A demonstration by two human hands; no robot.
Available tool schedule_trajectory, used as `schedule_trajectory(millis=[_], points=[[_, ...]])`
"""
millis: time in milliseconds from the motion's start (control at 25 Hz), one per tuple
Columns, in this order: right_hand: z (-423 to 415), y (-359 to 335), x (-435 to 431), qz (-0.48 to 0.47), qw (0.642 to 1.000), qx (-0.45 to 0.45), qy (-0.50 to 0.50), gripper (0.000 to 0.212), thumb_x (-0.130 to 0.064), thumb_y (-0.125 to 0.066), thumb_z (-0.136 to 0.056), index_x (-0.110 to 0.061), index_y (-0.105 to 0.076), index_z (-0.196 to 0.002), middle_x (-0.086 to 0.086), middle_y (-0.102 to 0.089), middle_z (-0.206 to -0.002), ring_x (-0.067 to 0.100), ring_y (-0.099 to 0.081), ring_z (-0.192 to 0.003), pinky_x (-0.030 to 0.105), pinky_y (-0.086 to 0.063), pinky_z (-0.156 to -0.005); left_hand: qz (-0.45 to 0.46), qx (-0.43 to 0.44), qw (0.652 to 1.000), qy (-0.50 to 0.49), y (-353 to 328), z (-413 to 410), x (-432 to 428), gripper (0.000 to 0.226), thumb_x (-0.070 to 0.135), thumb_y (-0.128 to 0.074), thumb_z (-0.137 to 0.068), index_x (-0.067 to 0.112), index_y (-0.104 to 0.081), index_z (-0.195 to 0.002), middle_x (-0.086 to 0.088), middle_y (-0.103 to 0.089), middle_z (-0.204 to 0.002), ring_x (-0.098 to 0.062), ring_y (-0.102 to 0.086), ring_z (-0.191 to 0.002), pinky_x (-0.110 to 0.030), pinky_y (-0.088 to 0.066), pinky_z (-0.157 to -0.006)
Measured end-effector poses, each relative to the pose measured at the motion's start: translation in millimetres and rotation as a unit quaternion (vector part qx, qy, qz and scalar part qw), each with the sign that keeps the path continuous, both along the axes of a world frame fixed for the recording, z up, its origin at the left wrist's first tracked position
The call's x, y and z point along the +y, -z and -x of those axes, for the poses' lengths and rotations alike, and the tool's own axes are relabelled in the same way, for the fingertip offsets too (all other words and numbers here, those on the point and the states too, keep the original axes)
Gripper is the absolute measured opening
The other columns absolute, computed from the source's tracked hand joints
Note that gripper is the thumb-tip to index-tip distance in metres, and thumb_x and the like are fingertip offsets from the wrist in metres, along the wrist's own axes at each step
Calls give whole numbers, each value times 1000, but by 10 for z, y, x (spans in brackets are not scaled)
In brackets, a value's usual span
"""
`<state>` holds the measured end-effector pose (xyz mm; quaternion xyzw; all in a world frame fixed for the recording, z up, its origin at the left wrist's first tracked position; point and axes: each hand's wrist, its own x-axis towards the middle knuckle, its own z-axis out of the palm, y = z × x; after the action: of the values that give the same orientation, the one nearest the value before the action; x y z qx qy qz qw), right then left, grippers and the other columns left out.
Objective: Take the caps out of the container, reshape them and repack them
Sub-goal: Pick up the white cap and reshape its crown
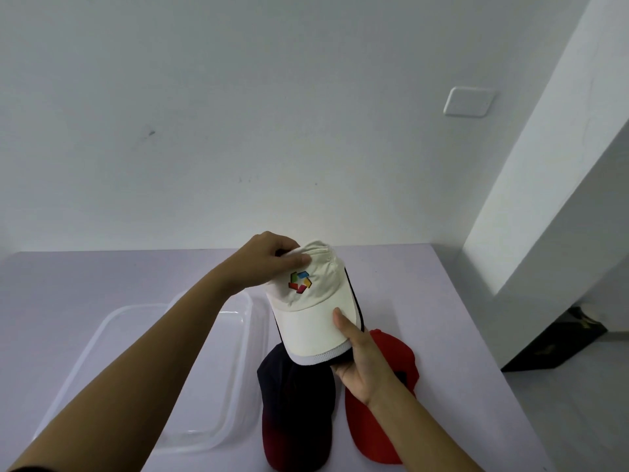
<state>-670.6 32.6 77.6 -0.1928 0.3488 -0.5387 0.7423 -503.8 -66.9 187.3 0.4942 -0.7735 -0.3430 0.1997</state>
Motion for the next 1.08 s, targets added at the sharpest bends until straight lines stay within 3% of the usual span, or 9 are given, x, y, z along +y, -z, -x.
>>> schedule_trajectory(millis=[160, 280, 360, 440, 560, 640, 760, 960, 1080], points=[[-13, 22, 11, 31, 996, 80, 4, 56, -28, -74, -72, -22, -57, -125, 6, -67, -121, 25, -63, -113, 41, -56, -84, 64, -76, 995, -23, 75, 122, 62, 49, 50, -55, -87, 5, -53, -68, -2, -53, -61, -12, -48, -56, -25, -39, -58], [-5, 27, 36, 52, 991, 122, 5, 51, -28, -73, -73, -25, -59, -122, 2, -68, -119, 21, -63, -112, 43, -54, -89, -7, -68, 998, -13, 31, 89, 64, 48, 45, -50, -92, 4, -51, -67, -7, -54, -63, -14, -49, -59, -25, -39, -59], [1, 36, 49, 67, 986, 150, 6, 47, -28, -72, -74, -27, -61, -119, 0, -69, -117, 19, -64, -110, 44, -53, -92, -42, -59, 997, 0, 11, 33, 50, 45, 42, -53, -92, 0, -59, -79, -11, -64, -76, -17, -58, -69, -29, -45, -66], [-1, 32, 54, 80, 983, 167, 17, 42, -25, -73, -75, -28, -62, -116, -1, -70, -114, 17, -65, -108, 42, -53, -92, -3, -74, 997, -8, 23, 62, 49, 39, 45, -59, -87, 7, -64, -91, -5, -67, -85, -17, -62, -78, -30, -50, -71], [-47, 4, 65, 112, 974, 194, 19, 40, -21, -73, -78, -27, -61, -116, -2, -70, -115, 14, -65, -108, 36, -52, -93, 59, -127, 989, -37, 62, 192, 79, 44, 53, -61, -82, 10, -59, -76, -2, -59, -70, -16, -56, -67, -27, -43, -60], [-84, 5, 72, 129, 972, 194, 14, 43, -20, -71, -78, -25, -60, -120, 0, -68, -118, 15, -63, -111, 36, -50, -96, 33, -107, 992, -53, 63, 199, 71, 45, 50, -58, -86, 7, -60, -71, -6, -62, -68, -18, -57, -65, -27, -44, -59], [-64, -9, 64, 145, 970, 193, 17, 44, -19, -68, -79, -24, -59, -122, -1, -67, -121, 16, -62, -113, 35, -49, -97, -23, -32, 998, -57, 55, 186, 90, 43, 47, -50, -92, 7, -67, -86, -10, -69, -84, -23, -64, -78, -31, -50, -69], [-29, -2, 66, 136, 959, 250, 8, 31, -14, -71, -81, -25, -64, -110, -2, -72, -110, 11, -66, -104, 25, -53, -85, 27, -134, 989, -50, 35, 196, 31, 47, 49, -51, -89, 9, -49, -64, -6, -44, -62, -16, -39, -57, -28, -31, -55], [-41, 9, 80, 118, 956, 266, -19, 27, -12, -70, -81, -27, -65, -103, -4, -73, -104, 10, -67, -100, 22, -54, -81, 15, -121, 992, -24, 29, 200, 18, 43, 36, -55, -90, 11, -39, -58, -3, -35, -59, -14, -32, -56, -26, -25, -53]])
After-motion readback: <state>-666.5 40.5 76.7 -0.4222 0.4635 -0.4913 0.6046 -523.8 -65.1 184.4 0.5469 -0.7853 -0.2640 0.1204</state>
